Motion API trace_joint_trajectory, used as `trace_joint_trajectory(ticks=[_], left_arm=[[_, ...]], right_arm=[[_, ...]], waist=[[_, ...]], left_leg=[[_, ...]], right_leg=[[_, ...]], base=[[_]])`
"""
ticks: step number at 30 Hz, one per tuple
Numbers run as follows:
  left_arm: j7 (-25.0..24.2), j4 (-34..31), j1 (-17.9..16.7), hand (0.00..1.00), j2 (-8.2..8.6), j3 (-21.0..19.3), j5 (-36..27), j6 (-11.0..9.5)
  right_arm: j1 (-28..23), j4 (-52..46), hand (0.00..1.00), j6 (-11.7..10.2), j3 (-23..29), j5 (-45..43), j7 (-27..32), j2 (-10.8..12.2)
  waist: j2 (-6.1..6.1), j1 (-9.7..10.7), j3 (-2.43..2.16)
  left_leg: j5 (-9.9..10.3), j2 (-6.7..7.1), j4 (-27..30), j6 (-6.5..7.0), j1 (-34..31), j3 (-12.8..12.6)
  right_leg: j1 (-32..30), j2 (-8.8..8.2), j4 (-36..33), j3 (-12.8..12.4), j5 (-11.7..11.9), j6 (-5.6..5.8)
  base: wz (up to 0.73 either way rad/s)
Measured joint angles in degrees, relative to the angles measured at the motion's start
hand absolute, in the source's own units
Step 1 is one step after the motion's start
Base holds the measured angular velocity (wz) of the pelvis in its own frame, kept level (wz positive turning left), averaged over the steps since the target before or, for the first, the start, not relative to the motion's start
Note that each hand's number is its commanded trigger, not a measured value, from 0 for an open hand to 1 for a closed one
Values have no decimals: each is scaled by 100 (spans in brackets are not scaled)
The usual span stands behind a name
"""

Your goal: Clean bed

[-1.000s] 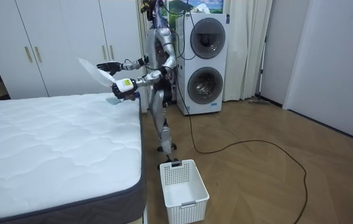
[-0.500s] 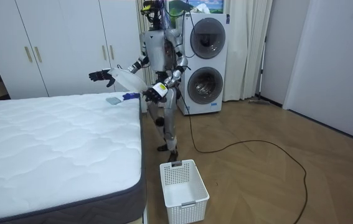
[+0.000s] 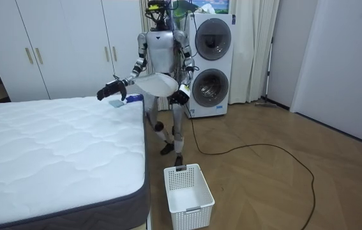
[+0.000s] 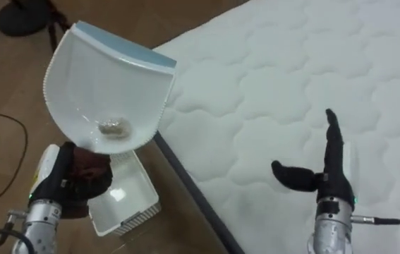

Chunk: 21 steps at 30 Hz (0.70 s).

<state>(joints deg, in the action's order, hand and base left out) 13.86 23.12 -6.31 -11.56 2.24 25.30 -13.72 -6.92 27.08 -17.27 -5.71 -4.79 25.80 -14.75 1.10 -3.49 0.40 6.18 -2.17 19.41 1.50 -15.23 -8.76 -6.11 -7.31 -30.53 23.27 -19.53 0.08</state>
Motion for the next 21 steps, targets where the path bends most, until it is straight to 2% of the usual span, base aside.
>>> trace_joint_trajectory(ticks=[1, 2, 3, 4, 5, 6, 7, 8, 9, 10, 11, 12, 13, 14, 15, 16, 17, 18, 19, 20, 21], left_arm=[[-3, 2, 0, 100, -4, -1, -4, 0], [-55, 14, 3, 100, -32, 20, -12, 0], [-119, 61, -11, 100, -43, 115, -22, 2], [-149, 56, -28, 100, -36, 172, -21, 1], [-256, 55, -40, 100, -40, 271, -15, -2], [-339, 57, -36, 100, -47, 354, -14, -5], [-341, 55, -30, 100, -47, 379, -16, -10], [-340, 52, 7, 100, -55, 392, -11, -21], [-337, 42, 14, 100, -71, 389, -5, -21], [-335, 39, 8, 100, -80, 381, -6, -21], [-331, 27, 13, 100, -103, 366, 13, -21], [-331, 28, 5, 100, -124, 375, 12, -20], [-331, 28, 3, 100, -129, 382, 12, -17], [-331, 40, -5, 100, -140, 385, 29, -12], [-331, 39, -1, 100, -173, 342, 49, -13], [-326, 46, 0, 100, -191, 316, 52, -13], [-325, 105, -5, 100, -215, 279, 42, -12], [-325, 169, -19, 100, -248, 273, 7, -12], [-325, 184, -17, 100, -254, 260, -3, -11], [-322, 193, -18, 100, -254, 240, -14, -11], [-322, 224, -10, 100, -254, 245, -12, -11]], right_arm=[[4, -12, 0, -3, 1, -9, -24, 23], [5, -28, 0, -5, -2, -39, -28, 48], [-34, -30, 0, -4, 4, -33, -1, 45], [-38, -32, 0, -2, 12, -32, 22, 28], [-48, -40, 0, -2, 29, -34, 67, 8], [-105, -54, 0, -2, 23, -25, 98, -7], [-114, -66, 0, -2, 17, -17, 95, -12], [-111, -113, 0, -2, 9, -14, 82, -5], [-123, -151, 0, 1, -36, -37, 50, -3], [-128, -187, 0, 6, -44, -55, 11, 1], [-131, -297, 0, 14, -42, -46, -61, -1], [-118, -367, 0, 15, -37, -23, -95, -8], [-102, -375, 0, 15, -37, -20, -95, -9], [-103, -374, 0, 21, -40, -52, -97, -2], [-106, -374, 0, 21, -44, -67, -104, 9], [-106, -373, 0, 21, -44, -70, -103, 10], [-122, -363, 0, 22, -41, -71, -92, 11], [-119, -327, 0, 21, -41, -79, -86, 10], [-89, -319, 0, 21, -41, -83, -82, 1], [-25, -319, 0, 17, -41, -91, -83, -13], [-10, -313, 0, 16, -46, -95, -82, -12]], waist=[[-3, 43, 1], [28, 194, -10], [17, 321, -65], [38, 316, -66], [-10, 332, -59], [-50, 335, -58], [-69, 329, -53], [-125, 321, -27], [-107, 315, -9], [-88, 314, -8], [-66, 342, 2], [-40, 343, -6], [-30, 336, 1], [-49, 305, 12], [-59, 280, 18], [-63, 275, 21], [-70, 289, 22], [-54, 278, -1], [-58, 212, 1], [-91, 141, 21], [-129, 161, 37]], left_leg=[[-23, 25, 14, -12, -38, 128], [-71, 182, 90, -21, -139, 443], [-86, 323, 213, -46, -236, 645], [-90, 313, 229, -49, -236, 635], [-63, 250, 337, -14, -227, 437], [81, 150, 526, 119, -187, 148], [169, 111, 609, 143, -171, 25], [246, 102, 613, 207, -162, -67], [241, 212, 522, 214, -175, 94], [231, 263, 500, 220, -206, 194], [189, 372, 502, 255, -315, 407], [148, 466, 486, 280, -404, 574], [133, 494, 471, 294, -417, 631], [124, 507, 454, 301, -424, 773], [121, 510, 423, 315, -423, 916], [117, 514, 423, 305, -414, 968], [111, 536, 423, 268, -350, 1077], [121, 557, 424, 215, -288, 1125], [148, 553, 438, 180, -280, 1128], [179, 546, 462, 128, -287, 1160], [182, 554, 521, 129, -312, 1222]], right_leg=[[-121, 51, 208, -257, 2, -1], [-351, 41, 572, -743, 231, 84], [-331, 10, 483, -711, 294, -10], [-274, -33, 506, -526, 293, -42], [-83, -47, 633, -204, 285, -64], [101, -52, 737, 52, 280, -43], [164, -46, 764, 134, 274, -28], [261, -33, 765, 275, 247, 24], [306, 14, 774, 293, 232, 96], [302, 26, 800, 271, 237, 107], [234, 140, 840, -39, 234, 98], [118, 253, 841, -555, 231, 91], [72, 287, 806, -775, 231, 90], [-50, 420, 760, -1209, 245, 57], [-275, 525, 825, -1498, 315, 42], [-409, 551, 859, -1542, 436, 50], [-577, 539, 841, -1524, 751, 17], [-556, 520, 791, -1504, 785, -70], [-551, 533, 785, -1475, 765, -100], [-525, 535, 783, -1407, 743, -142], [-488, 536, 771, -1326, 671, -164]], base=[[106], [152], [145], [121], [98], [101], [95], [76], [73], [81], [86], [83], [62], [51], [56], [61], [60], [42], [13], [14], [24]])
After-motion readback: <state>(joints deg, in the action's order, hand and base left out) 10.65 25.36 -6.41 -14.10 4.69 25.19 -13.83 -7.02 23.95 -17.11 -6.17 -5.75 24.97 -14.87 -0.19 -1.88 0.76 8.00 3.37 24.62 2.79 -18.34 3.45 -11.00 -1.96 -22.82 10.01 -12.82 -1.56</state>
